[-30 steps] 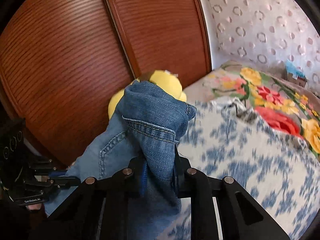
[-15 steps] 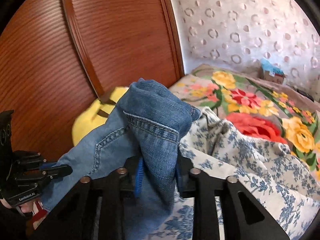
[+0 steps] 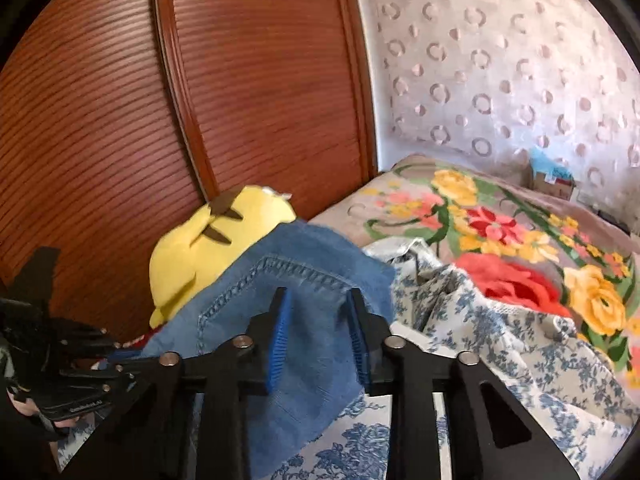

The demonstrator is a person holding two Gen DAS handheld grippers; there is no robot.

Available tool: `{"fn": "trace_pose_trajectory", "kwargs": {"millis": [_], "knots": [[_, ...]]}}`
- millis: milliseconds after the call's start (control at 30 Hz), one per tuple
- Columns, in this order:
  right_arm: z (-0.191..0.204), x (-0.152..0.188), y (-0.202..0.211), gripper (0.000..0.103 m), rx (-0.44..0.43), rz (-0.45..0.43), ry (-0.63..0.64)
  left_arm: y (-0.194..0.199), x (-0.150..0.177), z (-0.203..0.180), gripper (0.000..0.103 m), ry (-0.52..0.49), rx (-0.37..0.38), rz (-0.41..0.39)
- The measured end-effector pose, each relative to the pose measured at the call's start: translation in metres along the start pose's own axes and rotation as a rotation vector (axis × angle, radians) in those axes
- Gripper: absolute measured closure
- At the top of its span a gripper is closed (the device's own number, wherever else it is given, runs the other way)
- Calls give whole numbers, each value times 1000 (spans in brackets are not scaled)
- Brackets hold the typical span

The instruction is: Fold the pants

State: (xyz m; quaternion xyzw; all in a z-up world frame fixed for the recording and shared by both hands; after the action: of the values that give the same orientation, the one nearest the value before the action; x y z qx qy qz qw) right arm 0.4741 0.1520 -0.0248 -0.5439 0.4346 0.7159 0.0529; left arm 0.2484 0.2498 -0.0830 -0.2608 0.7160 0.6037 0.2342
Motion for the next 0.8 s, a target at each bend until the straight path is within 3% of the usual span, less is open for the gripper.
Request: {"fn": "trace_pose_trajectory", "kwargs": {"millis": [133,300,400,533,600,633,667,800], "knots": [[-11,5,-37,77,10,103,-5,1,-1,1,95,3,6,-7],[-9,5,-26,76,26,86,-32,10,-6,-3,91,-1,-17,-29],[-9,14,1,76,50,68,-33,23,-8,-8,79,-17,-48,-58],[3,18,48,76,72,52,-39,46,-10,-22,51,-44,-53,-117],[7,23,69,76,78,43,-50,56,-10,-30,50,-53,-48,-134],[7,26,78,76,84,36,-57,61,-10,-35,39,-60,-48,-141],[9,29,89,76,87,30,-63,65,-10,-39,21,-66,-49,-153],[14,41,127,76,101,4,-75,85,-8,-59,19,-89,-33,-215]]}}
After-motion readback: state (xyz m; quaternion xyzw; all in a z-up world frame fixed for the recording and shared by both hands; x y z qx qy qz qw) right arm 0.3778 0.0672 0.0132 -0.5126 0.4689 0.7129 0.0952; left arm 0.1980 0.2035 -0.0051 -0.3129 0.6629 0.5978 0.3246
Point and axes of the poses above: each gripper's, at about its wrist camera, not at the fingertips, and y roughly against the way its jaws point, z to its left, x to its underside, the point moved 2 cm from there along -y, roughly the way its jaws point, and after that the axes turned 6 degrees about x, right-handed, at the moved point
